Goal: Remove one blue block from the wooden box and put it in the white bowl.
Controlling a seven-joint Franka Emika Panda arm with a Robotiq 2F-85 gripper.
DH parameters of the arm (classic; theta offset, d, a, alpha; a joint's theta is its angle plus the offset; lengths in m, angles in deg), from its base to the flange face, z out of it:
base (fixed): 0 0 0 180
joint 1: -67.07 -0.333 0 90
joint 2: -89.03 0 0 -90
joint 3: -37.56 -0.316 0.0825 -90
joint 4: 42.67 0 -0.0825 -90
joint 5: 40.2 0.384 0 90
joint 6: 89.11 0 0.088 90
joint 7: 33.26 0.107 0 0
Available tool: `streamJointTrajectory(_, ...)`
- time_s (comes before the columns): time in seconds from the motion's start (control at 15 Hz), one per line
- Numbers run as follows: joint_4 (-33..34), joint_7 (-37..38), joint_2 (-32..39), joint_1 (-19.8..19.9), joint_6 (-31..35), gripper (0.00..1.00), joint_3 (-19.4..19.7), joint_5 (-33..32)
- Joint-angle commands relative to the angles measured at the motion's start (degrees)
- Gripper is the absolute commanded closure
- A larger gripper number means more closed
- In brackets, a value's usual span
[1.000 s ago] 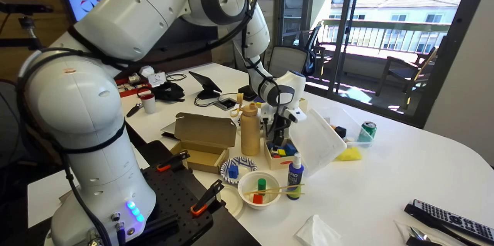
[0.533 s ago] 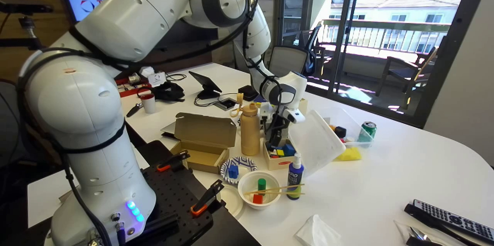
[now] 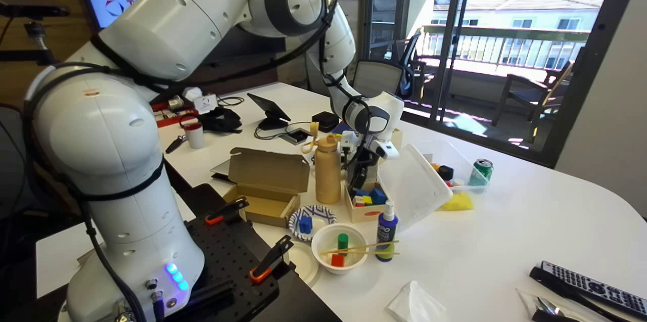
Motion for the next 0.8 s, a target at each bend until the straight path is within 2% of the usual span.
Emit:
streamJointTrajectory(0.0, 1.5, 1.9, 1.2, -0.9, -1.3, 0.33, 0.8, 0.4)
streamJointTrajectory(0.53, 1.8, 2.3, 2.4, -1.0, -1.4, 0.36, 1.0, 0.3)
streamJointTrajectory(0.67, 1.8, 2.4, 2.5, -0.9, -1.4, 0.46, 1.0, 0.3)
streamJointTrajectory(0.73, 1.7, 2.7, 2.5, -0.8, -1.6, 0.58, 1.0, 0.4)
